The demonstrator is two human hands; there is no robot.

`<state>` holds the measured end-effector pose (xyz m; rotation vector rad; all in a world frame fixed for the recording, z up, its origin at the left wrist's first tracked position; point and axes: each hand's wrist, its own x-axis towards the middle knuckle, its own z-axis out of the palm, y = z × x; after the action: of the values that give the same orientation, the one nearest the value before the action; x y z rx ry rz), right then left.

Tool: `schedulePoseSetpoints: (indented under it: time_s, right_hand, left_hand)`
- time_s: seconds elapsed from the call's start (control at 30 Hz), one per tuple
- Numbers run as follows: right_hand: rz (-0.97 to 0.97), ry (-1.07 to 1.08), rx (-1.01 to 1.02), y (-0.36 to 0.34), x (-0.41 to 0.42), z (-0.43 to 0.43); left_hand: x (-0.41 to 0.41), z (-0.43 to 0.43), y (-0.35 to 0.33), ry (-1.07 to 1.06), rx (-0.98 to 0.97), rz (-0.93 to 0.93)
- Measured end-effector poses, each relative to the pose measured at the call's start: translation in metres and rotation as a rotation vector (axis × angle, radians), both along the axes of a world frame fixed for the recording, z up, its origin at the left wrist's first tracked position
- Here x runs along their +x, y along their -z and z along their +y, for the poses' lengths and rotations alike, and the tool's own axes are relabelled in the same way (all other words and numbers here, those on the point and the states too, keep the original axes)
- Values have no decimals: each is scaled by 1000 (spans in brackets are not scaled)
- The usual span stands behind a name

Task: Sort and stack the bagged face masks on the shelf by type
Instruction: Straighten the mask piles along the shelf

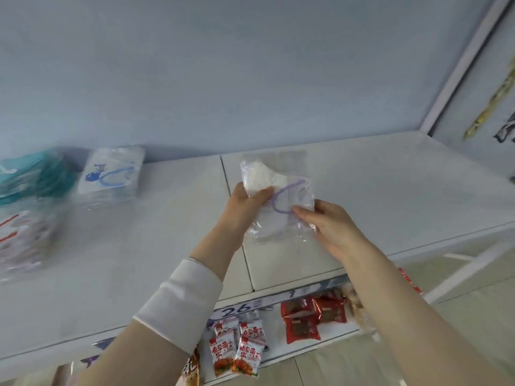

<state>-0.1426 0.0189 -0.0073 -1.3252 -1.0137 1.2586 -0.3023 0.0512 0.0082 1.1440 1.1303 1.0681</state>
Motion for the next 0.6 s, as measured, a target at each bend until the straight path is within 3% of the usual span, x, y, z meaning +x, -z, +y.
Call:
schedulePoseSetpoints:
  time_s: [0.27,0.6]
  right_hand:
    - [-36,55,-120,1,192,-6]
    - [160,95,-187,-12,341,46]
  left_hand:
    - [175,11,2,45,-69,38]
    - [325,88,3,32,-118,52]
